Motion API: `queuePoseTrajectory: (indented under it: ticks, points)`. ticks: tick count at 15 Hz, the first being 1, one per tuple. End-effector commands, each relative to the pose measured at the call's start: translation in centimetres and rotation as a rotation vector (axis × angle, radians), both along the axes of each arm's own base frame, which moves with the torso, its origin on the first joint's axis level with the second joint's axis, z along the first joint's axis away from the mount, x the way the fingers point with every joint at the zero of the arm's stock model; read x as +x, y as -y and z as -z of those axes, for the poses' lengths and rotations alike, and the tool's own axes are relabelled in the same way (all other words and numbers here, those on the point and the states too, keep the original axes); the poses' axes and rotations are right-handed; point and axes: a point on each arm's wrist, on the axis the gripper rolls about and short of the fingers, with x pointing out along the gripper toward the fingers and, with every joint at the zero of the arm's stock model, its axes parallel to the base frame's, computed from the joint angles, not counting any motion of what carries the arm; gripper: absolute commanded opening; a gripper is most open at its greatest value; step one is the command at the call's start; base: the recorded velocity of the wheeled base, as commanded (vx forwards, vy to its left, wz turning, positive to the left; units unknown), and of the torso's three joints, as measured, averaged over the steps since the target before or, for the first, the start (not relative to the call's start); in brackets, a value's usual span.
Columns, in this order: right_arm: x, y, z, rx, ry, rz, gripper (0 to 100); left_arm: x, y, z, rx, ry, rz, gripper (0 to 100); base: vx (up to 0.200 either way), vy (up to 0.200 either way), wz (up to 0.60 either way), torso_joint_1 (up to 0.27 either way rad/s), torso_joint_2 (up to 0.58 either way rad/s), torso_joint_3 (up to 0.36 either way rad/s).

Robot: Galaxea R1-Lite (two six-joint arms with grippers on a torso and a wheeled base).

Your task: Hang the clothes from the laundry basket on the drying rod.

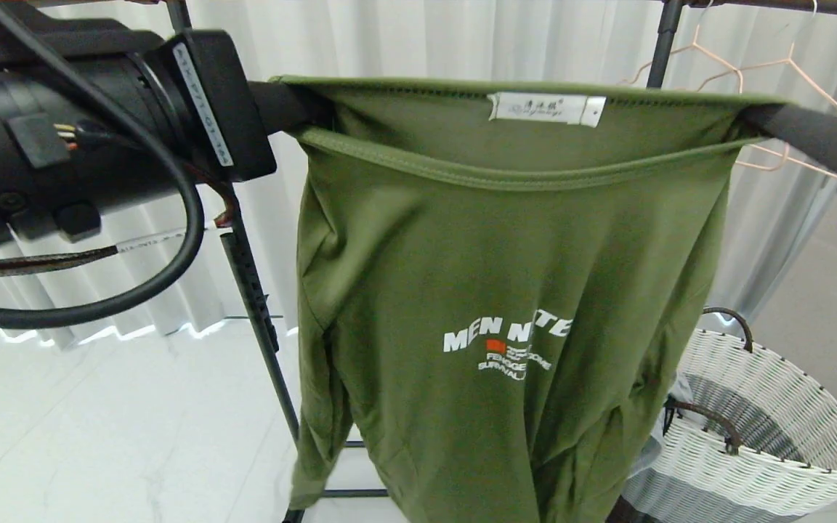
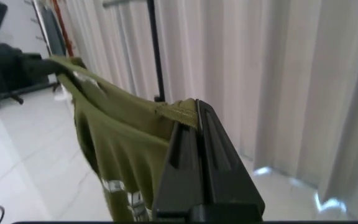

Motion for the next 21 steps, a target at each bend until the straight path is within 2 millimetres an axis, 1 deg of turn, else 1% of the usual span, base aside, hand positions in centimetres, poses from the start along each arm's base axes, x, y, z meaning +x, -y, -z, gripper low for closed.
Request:
queuePoseTrajectory:
  ticks: [1, 3, 4, 5, 7, 9, 11, 13, 16, 19, 20, 21]
  points:
    - [-0.1, 0.1, -1.0, 0.021, 0.034, -0.002, 0, -0.8, 0.1, -0.5, -0.015, 0.017, 0.039, 0, 0.0, 0.0, 0.0, 0.0, 0.0, 0.0]
    - [-0.3, 0.2, -1.2, 0.04, 0.061, -0.002, 0, -1.5, 0.7, -0.6, -0.015, 0.019, 0.085, 0, 0.0, 0.0, 0.0, 0.0, 0.0, 0.0]
    - [-0.6, 0.4, -1.5, 0.048, 0.073, -0.002, 0, -1.9, 1.0, -0.7, -0.012, 0.027, 0.111, 0, 0.0, 0.0, 0.0, 0.0, 0.0, 0.0]
    - [-1.2, 0.7, -1.6, 0.052, 0.083, -0.008, 0, -2.0, 1.1, -0.5, 0.01, 0.038, 0.113, 0, 0.0, 0.0, 0.0, 0.0, 0.0, 0.0]
    - [-2.4, 1.3, -1.2, 0.039, 0.092, -0.04, 0, -1.5, 1.3, 0.2, 0.067, 0.048, 0.089, 0, 0.0, 0.0, 0.0, 0.0, 0.0, 0.0]
    - [-4.6, 2.4, -1.2, 0.021, 0.106, -0.091, 0, -1.0, 1.7, 0.8, 0.087, 0.031, 0.047, 0, 0.0, 0.0, 0.0, 0.0, 0.0, 0.0]
    - [-6.6, 3.4, -1.3, -0.005, 0.109, -0.15, 0, 0.0, 2.5, 1.3, 0.101, 0.014, 0.034, 0, 0.0, 0.0, 0.0, 0.0, 0.0, 0.0]
    - [-7.7, 3.9, -1.1, -0.023, 0.096, -0.165, 0, 1.0, 3.0, 1.4, 0.109, 0.005, 0.02, 0, 0.0, 0.0, 0.0, 0.0, 0.0, 0.0]
    - [-7.7, 4.0, -0.9, -0.03, 0.081, -0.164, 0, 1.2, 3.2, 1.4, 0.108, 0.002, 0.018, 0, 0.0, 0.0, 0.0, 0.0, 0.0, 0.0]
    - [-7.6, 3.9, -0.8, -0.034, 0.074, -0.164, 0, 1.1, 3.1, 1.6, 0.11, -0.005, 0.024, 0, 0.0, 0.0, 0.0, 0.0, 0.0, 0.0]
    - [-7.4, 3.8, -0.7, -0.036, 0.068, -0.161, 0, 0.9, 3.0, 1.7, 0.11, -0.005, 0.028, 0, 0.0, 0.0, 0.0, 0.0, 0.0, 0.0]
    - [-6.8, 3.7, -0.5, -0.045, 0.049, -0.143, 0, 0.6, 2.7, 1.4, 0.103, 0.001, 0.029, 0, 0.0, 0.0, 0.0, 0.0, 0.0, 0.0]
